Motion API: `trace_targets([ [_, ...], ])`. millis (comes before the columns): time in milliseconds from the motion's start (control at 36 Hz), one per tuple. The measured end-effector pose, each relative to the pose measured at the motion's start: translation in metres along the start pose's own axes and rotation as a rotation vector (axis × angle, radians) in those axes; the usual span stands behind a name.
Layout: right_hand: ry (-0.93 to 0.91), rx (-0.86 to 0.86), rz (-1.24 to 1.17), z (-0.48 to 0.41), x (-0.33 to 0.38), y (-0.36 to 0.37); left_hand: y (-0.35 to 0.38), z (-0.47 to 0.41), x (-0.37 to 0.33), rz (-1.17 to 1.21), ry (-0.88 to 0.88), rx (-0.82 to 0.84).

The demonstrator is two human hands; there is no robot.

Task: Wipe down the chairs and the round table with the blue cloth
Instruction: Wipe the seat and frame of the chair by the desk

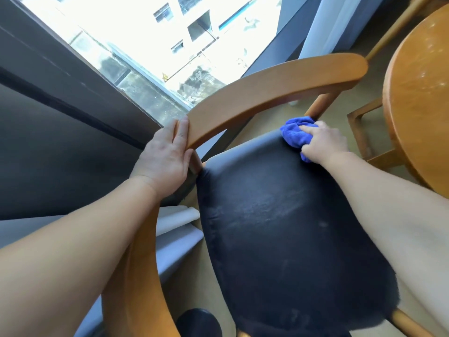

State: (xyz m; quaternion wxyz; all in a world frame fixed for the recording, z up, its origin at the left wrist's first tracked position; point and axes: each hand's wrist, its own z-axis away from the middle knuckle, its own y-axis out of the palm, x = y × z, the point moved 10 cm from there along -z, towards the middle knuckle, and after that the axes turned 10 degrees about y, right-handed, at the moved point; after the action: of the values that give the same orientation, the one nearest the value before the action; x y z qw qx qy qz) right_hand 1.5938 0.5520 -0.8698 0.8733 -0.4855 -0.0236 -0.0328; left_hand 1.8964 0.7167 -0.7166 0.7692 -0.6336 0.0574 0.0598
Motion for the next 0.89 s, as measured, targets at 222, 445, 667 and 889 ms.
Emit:
trace_targets([
  [222, 0.093, 0.051, -0.215, -0.003, -0.056, 0.007, 0.001, 0.0, 0.0, -0.006, -0.002, 0.0],
  [445, 0.108, 0.072, -0.123, 0.044, -0.088, 0.03, 0.003, -0.003, -0.002, -0.091, 0.01, 0.012],
  [667, 0.034, 0.096, 0.181, 0.124, -0.104, 0.075, -0.002, 0.01, -0.016, -0.082, -0.001, 0.022],
  [889, -0.044, 0.329, 0.257, 0.222, -0.112, 0.131, 0.001, 0.064, -0.073, 0.038, 0.044, 0.023],
])
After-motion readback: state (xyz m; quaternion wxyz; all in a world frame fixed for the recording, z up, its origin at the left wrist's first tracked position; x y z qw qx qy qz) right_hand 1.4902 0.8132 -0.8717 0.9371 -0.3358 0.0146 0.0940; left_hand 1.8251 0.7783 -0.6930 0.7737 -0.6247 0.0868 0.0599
